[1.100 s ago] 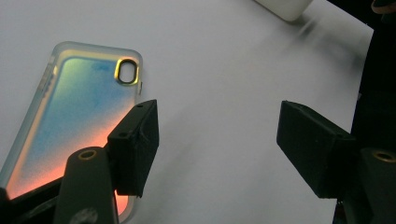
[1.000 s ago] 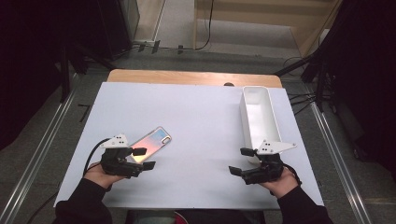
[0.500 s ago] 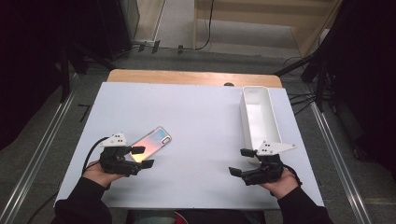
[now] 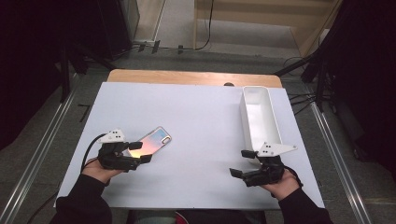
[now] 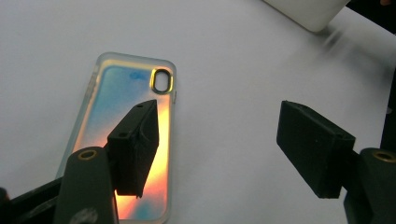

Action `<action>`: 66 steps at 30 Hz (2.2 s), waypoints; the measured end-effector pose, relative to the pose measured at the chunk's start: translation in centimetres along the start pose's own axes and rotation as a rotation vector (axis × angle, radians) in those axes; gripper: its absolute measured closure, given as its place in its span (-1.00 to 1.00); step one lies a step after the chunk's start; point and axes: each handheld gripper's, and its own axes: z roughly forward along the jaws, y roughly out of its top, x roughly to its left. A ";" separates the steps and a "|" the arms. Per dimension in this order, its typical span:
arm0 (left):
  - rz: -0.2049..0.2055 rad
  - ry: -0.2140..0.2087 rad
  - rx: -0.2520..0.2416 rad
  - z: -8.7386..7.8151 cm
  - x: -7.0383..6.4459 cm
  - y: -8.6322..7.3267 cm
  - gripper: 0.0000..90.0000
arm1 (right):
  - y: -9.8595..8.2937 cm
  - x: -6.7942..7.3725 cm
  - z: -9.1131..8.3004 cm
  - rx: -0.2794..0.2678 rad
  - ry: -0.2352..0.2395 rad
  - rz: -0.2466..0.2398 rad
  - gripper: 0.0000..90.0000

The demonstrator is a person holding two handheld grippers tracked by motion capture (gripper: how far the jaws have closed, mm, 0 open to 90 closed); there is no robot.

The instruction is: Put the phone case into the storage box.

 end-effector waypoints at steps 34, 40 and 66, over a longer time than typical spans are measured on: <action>0.024 -0.006 -0.001 0.9 2.1 2.7 -0.35 | 0.2 -0.1 0.2 -0.001 0.016 0.009 -0.70; 0.035 0.002 -0.022 0.9 2.7 3.3 -0.35 | 0.2 -0.1 0.3 -0.001 0.016 0.008 -0.70; 0.074 0.028 -0.057 2.8 4.6 5.5 -0.95 | 0.2 -0.3 0.2 0.000 0.015 0.011 -0.70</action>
